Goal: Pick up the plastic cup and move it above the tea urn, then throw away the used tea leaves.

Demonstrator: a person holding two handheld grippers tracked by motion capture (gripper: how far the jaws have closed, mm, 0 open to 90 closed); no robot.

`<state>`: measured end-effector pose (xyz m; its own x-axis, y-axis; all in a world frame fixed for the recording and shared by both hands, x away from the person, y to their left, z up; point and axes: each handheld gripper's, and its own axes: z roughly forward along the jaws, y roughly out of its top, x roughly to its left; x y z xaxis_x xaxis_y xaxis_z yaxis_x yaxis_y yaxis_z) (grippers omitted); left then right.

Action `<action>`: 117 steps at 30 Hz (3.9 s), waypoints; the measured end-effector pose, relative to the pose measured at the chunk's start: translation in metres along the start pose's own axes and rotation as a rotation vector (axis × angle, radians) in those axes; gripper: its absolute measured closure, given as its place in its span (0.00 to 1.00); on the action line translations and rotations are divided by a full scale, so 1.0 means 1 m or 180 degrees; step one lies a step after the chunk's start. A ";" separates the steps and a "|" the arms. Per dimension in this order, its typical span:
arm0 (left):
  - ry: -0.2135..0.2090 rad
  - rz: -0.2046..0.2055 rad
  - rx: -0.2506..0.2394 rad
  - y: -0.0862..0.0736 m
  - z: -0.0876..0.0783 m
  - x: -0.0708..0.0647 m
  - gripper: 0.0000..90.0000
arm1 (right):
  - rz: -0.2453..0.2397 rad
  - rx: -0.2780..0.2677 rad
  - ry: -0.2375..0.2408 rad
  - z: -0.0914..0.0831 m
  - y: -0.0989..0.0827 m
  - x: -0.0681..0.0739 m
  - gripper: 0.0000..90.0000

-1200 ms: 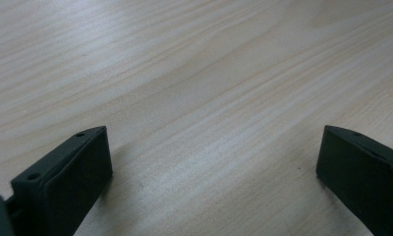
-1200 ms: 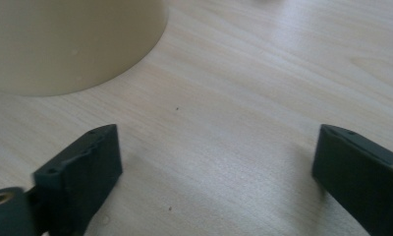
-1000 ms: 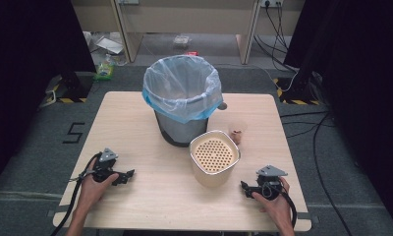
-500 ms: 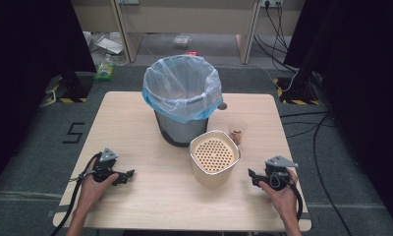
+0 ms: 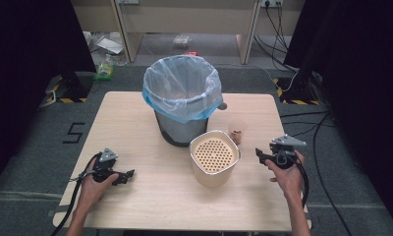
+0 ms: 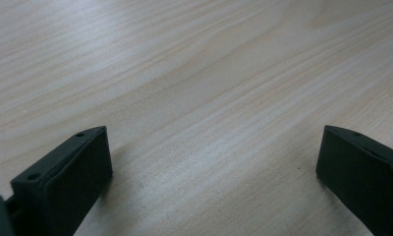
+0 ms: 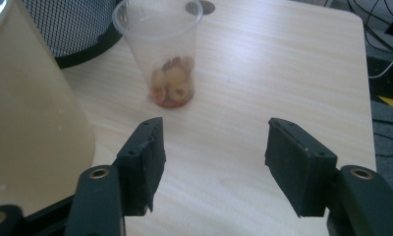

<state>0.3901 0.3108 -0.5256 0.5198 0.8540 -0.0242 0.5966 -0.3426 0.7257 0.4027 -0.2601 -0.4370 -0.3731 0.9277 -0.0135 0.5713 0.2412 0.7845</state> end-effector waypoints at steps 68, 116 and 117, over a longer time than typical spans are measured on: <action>0.0004 0.0001 0.0008 0.000 0.000 0.000 0.00 | -0.0250 0.0422 0.0283 0.095 0.087 0.012 0.95; 0.0007 -0.0002 0.0007 0.000 0.000 0.000 0.00 | -0.3270 -0.1236 -0.1214 -0.028 0.068 0.134 0.97; 0.0007 -0.0002 0.0007 0.000 0.000 0.000 0.00 | -0.3320 -0.1261 -0.1238 -0.027 0.065 0.136 0.97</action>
<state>0.3897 0.3107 -0.5254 0.5181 0.8550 -0.0230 0.5982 -0.3430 0.7243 0.3691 -0.1256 -0.3710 -0.2383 0.3755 -0.8957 -0.1700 0.8919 0.4191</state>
